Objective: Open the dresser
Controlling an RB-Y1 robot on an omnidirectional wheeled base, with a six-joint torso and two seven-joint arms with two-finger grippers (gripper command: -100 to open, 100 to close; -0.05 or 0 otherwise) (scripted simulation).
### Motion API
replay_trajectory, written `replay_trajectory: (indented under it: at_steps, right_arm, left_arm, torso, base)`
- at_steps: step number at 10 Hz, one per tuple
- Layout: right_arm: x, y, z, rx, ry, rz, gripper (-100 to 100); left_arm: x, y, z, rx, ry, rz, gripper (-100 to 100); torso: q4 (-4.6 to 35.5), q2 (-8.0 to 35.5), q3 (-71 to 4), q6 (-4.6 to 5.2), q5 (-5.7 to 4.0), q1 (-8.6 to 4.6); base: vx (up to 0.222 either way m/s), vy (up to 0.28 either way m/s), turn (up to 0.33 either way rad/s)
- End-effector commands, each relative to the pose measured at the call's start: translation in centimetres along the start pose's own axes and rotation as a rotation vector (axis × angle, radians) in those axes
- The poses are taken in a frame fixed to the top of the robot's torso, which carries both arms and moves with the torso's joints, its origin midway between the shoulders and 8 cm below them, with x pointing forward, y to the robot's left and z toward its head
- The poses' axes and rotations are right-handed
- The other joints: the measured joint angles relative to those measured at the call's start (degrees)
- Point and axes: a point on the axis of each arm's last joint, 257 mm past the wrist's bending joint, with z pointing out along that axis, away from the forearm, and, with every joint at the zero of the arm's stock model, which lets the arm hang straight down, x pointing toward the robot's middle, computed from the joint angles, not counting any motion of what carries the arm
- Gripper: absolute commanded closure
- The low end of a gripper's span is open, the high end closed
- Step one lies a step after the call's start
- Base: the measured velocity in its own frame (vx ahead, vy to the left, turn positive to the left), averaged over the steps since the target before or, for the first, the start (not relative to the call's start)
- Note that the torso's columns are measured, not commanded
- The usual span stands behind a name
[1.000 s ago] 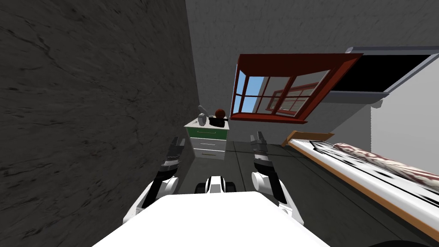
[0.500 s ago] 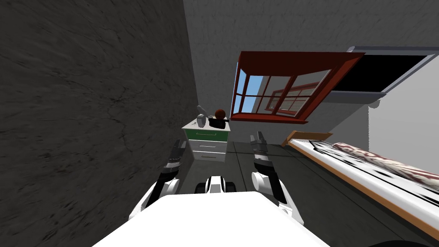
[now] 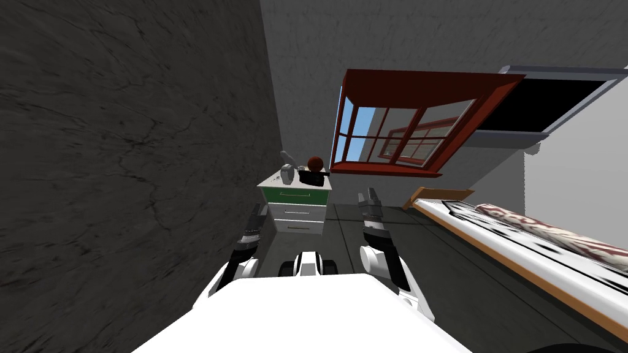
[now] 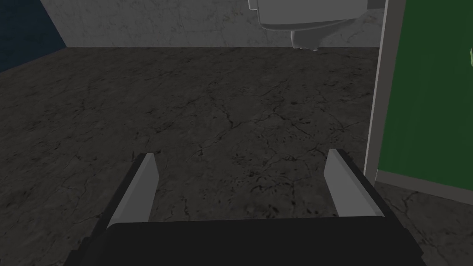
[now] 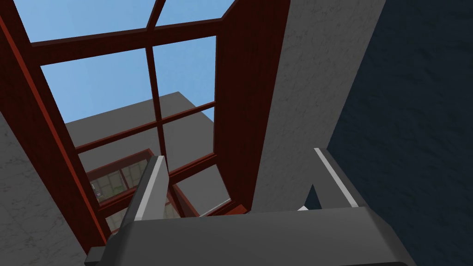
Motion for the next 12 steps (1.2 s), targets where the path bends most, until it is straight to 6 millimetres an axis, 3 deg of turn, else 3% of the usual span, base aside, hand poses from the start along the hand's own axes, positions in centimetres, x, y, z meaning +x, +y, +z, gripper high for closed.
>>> replay_trajectory:
  at_steps: [1, 12]
  right_arm:
    - [0.0, 0.0, 0.0, 0.0, 0.0, 0.0, 0]
    - [0.0, 0.0, 0.0, 0.0, 0.0, 0.0, 0]
  left_arm:
    - [0.1, 1.2, -0.9, -0.012, 0.003, 0.003, -100]
    - [1.9, 5.7, -5.2, -0.049, 0.011, 0.009, -100]
  torso:
    - [-0.01, -0.07, -0.04, 0.01, 0.03, 0.12]
    - [-0.02, -0.1, -0.05, 0.01, 0.04, 0.13]
  base:
    - [0.06, 0.038, -0.022]
    - [0.08, 0.041, -0.037]
